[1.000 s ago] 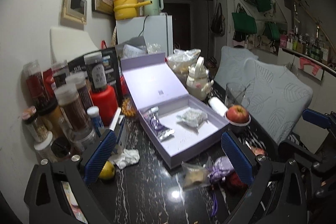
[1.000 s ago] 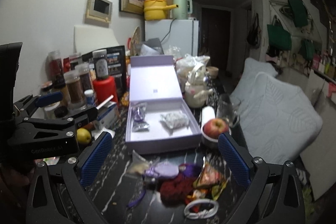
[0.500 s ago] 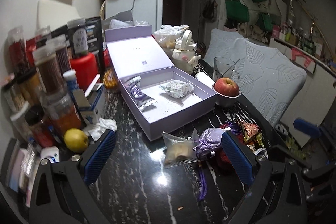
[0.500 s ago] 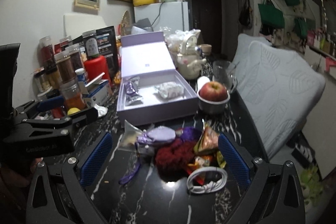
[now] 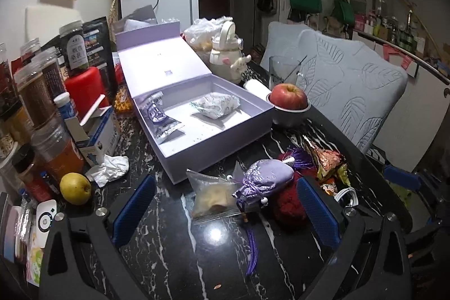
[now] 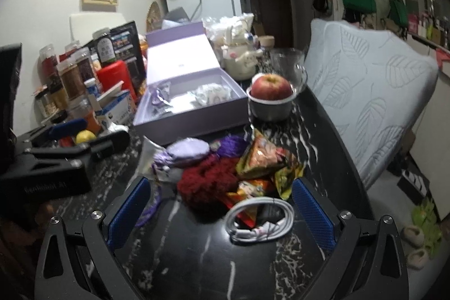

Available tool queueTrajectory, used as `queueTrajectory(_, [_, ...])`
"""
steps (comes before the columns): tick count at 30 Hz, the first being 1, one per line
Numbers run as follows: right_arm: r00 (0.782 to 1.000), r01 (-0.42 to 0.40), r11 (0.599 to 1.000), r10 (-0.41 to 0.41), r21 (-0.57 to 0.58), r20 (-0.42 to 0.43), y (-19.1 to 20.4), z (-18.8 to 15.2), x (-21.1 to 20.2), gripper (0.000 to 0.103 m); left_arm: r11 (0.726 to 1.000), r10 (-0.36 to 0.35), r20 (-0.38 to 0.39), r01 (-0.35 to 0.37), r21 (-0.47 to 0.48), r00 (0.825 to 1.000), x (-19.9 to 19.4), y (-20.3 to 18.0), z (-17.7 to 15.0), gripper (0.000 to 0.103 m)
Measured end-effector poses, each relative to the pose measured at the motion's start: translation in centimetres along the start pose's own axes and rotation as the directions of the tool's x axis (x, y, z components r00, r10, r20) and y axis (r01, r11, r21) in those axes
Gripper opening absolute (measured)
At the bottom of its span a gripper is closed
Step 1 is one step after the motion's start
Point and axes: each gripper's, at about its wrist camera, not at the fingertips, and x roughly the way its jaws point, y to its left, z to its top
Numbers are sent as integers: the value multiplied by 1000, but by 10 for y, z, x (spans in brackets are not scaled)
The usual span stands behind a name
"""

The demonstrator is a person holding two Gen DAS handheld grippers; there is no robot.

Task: Organize soft objects
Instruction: 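Withdraw both tools from the box back toward the remaining pile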

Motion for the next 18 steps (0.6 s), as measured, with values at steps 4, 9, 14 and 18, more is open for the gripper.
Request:
queueTrajectory(4, [998,-6,1000,7,10,-55,-13,-6,15,102,1000,-4,-55,4,-10,998,15,-3,-1,102])
queueTrajectory(9, [994,-7,1000,9,16,-107,-27,-13,31,102,999,-38,-86,38,5,996,30,-15,-1,102])
queueTrajectory(14, [990,-23,999,28,37,-138,-38,-19,44,102,999,-46,-101,48,19,994,42,-24,3,102])
queueTrajectory(18, [982,-31,999,34,18,-186,-39,-25,57,102,998,-64,-119,67,18,991,51,-27,4,102])
